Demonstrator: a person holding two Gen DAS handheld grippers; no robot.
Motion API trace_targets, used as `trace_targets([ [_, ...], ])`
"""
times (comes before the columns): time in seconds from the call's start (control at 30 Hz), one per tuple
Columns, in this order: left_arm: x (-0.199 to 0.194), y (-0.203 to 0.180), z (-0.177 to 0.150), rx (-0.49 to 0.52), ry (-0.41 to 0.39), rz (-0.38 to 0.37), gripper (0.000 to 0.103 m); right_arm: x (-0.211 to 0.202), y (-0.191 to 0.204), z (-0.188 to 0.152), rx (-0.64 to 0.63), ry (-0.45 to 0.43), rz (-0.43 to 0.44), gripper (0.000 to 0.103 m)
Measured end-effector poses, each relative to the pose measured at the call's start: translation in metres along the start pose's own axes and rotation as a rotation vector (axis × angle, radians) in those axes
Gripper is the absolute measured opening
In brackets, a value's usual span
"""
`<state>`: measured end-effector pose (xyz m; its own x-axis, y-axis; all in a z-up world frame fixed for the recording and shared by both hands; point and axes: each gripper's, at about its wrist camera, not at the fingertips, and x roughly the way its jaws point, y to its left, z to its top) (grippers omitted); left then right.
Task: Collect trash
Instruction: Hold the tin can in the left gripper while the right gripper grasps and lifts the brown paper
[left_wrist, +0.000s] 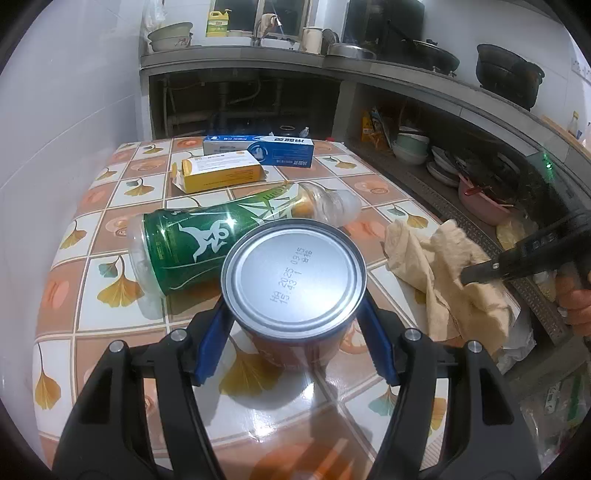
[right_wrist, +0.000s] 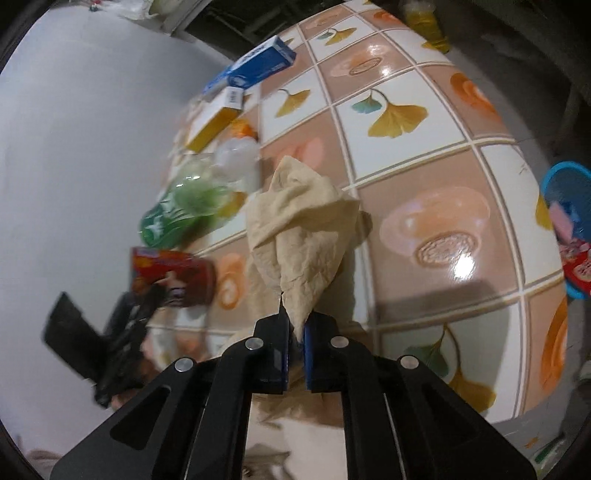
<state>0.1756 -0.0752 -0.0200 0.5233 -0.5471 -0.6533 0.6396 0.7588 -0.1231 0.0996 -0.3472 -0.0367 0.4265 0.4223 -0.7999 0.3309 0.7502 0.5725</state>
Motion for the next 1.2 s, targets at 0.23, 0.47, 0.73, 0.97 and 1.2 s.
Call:
trace_targets([
  [0.23, 0.002, 0.001, 0.002, -0.005, 0.0, -0.001, 0.062, 0.028, 0.026, 0.016, -0.135, -0.055, -0.212, 0.026],
  [0.47, 0.003, 0.001, 0.003, -0.001, 0.002, 0.0, 0.062, 0.046, 0.039, 0.024, -0.133, -0.036, -0.174, 0.062],
  [0.73, 0.003, 0.001, 0.003, -0.002, 0.001, 0.0, 0.062, 0.058, 0.056, 0.024, -0.128, -0.037, -0.192, 0.078],
  [0.97, 0.004, 0.002, 0.003, -0.001, 0.001, 0.0, 0.062, 0.074, 0.078, 0.01, -0.241, -0.058, -0.292, 0.091],
  [1.2, 0.004, 0.002, 0.003, -0.004, 0.001, 0.001, 0.062, 0.088, 0.089, -0.007, -0.384, -0.108, -0.51, 0.09],
])
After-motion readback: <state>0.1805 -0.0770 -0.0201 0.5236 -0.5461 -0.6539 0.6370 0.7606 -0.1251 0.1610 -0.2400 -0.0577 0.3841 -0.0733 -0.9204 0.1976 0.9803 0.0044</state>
